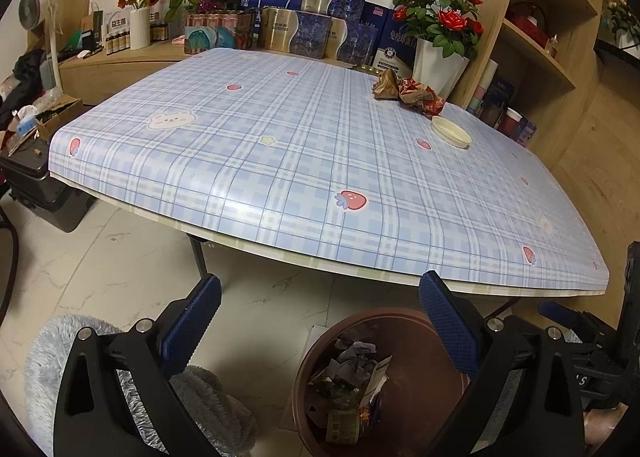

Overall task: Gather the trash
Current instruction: 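Move both tools back toward the cream plate and crumpled wrapper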

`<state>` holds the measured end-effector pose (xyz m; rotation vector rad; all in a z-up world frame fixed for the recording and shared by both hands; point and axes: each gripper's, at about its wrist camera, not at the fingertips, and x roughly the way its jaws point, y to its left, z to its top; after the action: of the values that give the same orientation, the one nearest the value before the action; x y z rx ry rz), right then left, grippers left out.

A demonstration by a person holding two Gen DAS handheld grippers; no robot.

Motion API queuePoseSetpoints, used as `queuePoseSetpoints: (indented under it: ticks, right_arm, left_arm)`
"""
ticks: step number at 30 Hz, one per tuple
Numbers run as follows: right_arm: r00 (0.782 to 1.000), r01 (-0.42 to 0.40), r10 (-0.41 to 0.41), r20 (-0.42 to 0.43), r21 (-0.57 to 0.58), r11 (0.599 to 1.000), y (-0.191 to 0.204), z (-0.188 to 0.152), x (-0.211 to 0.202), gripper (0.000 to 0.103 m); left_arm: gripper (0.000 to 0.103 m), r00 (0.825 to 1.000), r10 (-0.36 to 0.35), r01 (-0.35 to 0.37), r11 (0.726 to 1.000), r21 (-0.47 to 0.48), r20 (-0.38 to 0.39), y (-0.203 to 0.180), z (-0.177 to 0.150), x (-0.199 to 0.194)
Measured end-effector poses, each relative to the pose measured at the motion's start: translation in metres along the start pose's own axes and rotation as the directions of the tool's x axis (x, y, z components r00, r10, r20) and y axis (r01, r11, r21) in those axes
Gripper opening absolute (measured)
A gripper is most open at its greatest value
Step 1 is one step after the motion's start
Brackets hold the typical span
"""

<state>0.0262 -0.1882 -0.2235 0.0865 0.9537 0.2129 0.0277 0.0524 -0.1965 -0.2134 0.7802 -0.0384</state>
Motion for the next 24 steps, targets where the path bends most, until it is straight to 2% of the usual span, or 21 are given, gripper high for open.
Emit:
queuePoseSetpoints:
  ticks: [4, 7, 14, 18, 24]
  right_arm:
    - [1.000, 0.009, -0.010, 0.022, 0.011, 1.000, -0.007, 0.008, -0.002, 0.097]
    - [0.999, 0.021, -0.021, 0.039, 0.005, 1.000, -0.015, 0.018, -0.002, 0.097]
    - [0.996, 0.034, -0.035, 0.082, 0.012, 0.999, -0.044, 0.057, 0.000, 0.097]
    - [0.995, 0.047, -0.045, 0.083, -0.018, 0.999, -0.058, 0.093, 0.008, 0.097]
    - [0.996, 0.071, -0.065, 0.063, -0.097, 0.993, -0.069, 0.158, 0.038, 0.097]
  left_arm:
    - [0.097, 1.000, -0.003, 0.003, 1.000, 0.007, 0.000, 0.003, 0.005, 0.000]
    - [0.097, 1.000, -0.002, 0.002, 0.999, 0.050, 0.009, -0.006, 0.016, 0.001]
    - [0.097, 0.997, -0.074, 0.072, 0.985, 0.157, 0.007, -0.035, 0.052, 0.015]
    - [0.097, 0.996, -0.084, 0.081, 0.982, 0.169, 0.010, -0.049, 0.076, 0.030]
    - [0.097, 0.997, -0.076, 0.078, 0.990, 0.120, -0.018, -0.054, 0.118, 0.068]
